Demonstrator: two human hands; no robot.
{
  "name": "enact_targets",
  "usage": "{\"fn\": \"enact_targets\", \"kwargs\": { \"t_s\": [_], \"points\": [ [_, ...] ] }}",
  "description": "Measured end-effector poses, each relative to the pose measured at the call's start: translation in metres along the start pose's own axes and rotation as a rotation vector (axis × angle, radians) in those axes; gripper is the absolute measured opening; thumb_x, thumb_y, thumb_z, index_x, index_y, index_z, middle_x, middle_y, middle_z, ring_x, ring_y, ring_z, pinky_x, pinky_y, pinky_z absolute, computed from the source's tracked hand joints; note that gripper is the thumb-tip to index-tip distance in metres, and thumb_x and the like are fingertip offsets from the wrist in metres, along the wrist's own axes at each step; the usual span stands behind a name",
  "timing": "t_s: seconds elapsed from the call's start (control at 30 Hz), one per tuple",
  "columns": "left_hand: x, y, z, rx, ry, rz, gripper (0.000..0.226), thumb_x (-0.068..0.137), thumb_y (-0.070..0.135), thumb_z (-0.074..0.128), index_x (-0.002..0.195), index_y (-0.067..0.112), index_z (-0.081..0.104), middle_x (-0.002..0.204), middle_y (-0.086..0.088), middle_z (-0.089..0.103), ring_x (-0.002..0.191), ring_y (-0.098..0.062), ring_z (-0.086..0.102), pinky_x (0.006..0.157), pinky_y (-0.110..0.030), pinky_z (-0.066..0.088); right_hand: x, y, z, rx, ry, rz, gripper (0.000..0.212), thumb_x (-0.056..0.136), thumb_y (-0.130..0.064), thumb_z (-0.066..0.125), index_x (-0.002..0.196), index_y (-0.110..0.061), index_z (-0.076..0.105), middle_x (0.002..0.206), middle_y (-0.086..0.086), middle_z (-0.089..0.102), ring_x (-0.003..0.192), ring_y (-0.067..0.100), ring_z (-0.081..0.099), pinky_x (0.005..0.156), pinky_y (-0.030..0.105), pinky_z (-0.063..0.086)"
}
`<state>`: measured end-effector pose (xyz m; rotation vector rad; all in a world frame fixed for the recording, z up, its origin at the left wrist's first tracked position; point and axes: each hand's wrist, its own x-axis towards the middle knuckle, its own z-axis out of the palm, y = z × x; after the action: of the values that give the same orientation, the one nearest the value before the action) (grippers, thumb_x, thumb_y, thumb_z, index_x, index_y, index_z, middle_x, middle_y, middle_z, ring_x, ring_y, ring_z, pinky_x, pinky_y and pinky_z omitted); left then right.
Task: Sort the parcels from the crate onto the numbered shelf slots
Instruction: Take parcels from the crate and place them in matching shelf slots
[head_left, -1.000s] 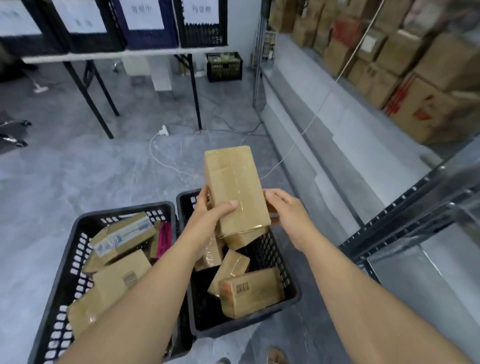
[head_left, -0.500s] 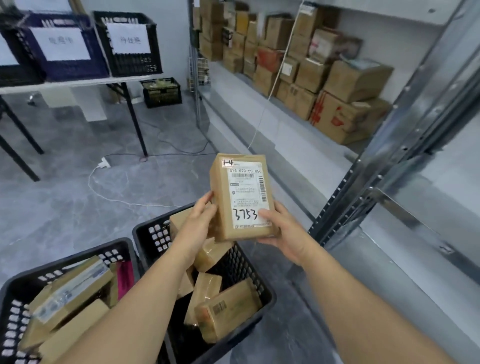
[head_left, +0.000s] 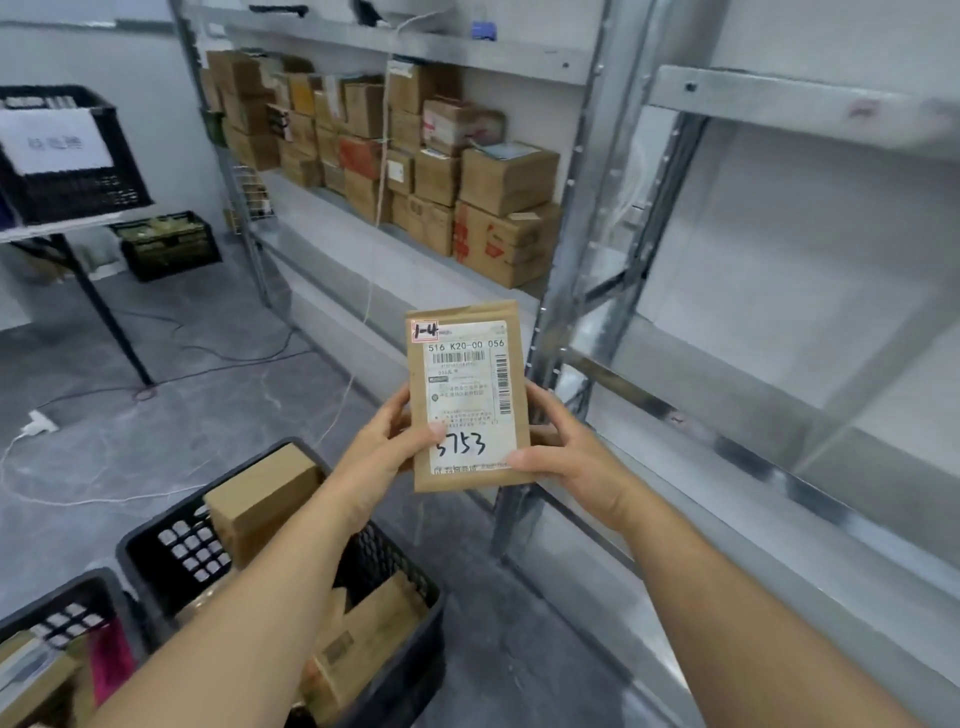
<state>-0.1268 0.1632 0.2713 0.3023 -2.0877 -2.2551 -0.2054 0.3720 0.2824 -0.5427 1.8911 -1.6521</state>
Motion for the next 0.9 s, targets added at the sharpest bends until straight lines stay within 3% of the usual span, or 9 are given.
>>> {"fn": "enact_targets", "kwargs": {
  "t_s": [0.13,0.2,0.43,0.57,0.7,0.8,0.9],
  "points": [
    [-0.006,0.011,0.068,0.004,-0.084,0.055,0.081,0.054,0.043,0.073,0.13,0.036,0.047,0.114,0.005,0.07,0.102,-0.017,0.068,0.085,-0.034,0.054,-0.063,-0.01,-0.043,-0.054,0.145,-0.077,0.082,0.074,-0.003,0.076,0.137,-0.038,0.036,0.109,0.005,0.068,0.094,0.007,0.068,0.072,0.019,0.054],
    [-0.013,0.016,0.106,0.005,-0.126,0.076,0.072,0.052,0.043,0.072,0.121,0.037,0.05,0.111,0.007,0.071,0.101,-0.017,0.068,0.082,-0.031,0.054,-0.096,-0.012,-0.066,-0.077,0.208,-0.115,0.08,0.078,0.006,0.071,0.138,-0.034,0.036,0.106,0.003,0.068,0.09,0.004,0.068,0.068,0.016,0.053],
    [-0.044,0.027,0.236,0.123,-0.319,0.169,0.065,0.061,0.041,0.069,0.123,0.036,0.05,0.114,0.009,0.069,0.101,-0.008,0.067,0.077,-0.018,0.053,-0.217,0.0,-0.144,-0.091,0.411,-0.171,0.086,0.067,-0.011,0.075,0.139,-0.039,0.037,0.117,-0.001,0.067,0.104,0.011,0.066,0.078,0.025,0.055],
    [-0.068,0.026,0.301,0.194,-0.415,0.203,0.077,0.061,0.045,0.07,0.133,0.032,0.045,0.117,0.007,0.068,0.106,-0.009,0.065,0.088,-0.027,0.053,-0.288,0.012,-0.181,-0.113,0.516,-0.159,0.09,0.064,-0.016,0.073,0.143,-0.039,0.036,0.111,0.002,0.07,0.103,0.015,0.066,0.09,0.033,0.054],
    [-0.084,0.02,0.356,0.255,-0.476,0.245,0.087,0.071,0.039,0.067,0.148,0.024,0.03,0.13,0.004,0.059,0.114,-0.009,0.06,0.1,-0.034,0.047,-0.355,0.021,-0.207,-0.1,0.626,-0.156,0.089,0.065,-0.014,0.071,0.144,-0.037,0.036,0.11,0.002,0.071,0.102,0.015,0.067,0.087,0.03,0.055],
    [-0.091,0.016,0.395,0.335,-0.529,0.263,0.095,0.066,0.056,0.066,0.149,0.033,0.027,0.139,0.007,0.052,0.123,-0.007,0.052,0.108,-0.043,0.039,-0.404,0.028,-0.222,-0.076,0.737,-0.149,0.088,0.065,-0.013,0.071,0.143,-0.036,0.036,0.111,0.004,0.071,0.102,0.015,0.067,0.086,0.027,0.054],
    [-0.101,0.015,0.435,0.42,-0.635,0.334,0.091,0.071,0.063,0.063,0.149,0.036,0.025,0.142,0.012,0.047,0.126,-0.004,0.047,0.109,-0.041,0.037,-0.451,0.032,-0.231,-0.081,0.868,-0.134,0.09,0.064,-0.016,0.073,0.142,-0.038,0.036,0.112,0.005,0.069,0.103,0.013,0.067,0.091,0.03,0.052]
  ]
}}
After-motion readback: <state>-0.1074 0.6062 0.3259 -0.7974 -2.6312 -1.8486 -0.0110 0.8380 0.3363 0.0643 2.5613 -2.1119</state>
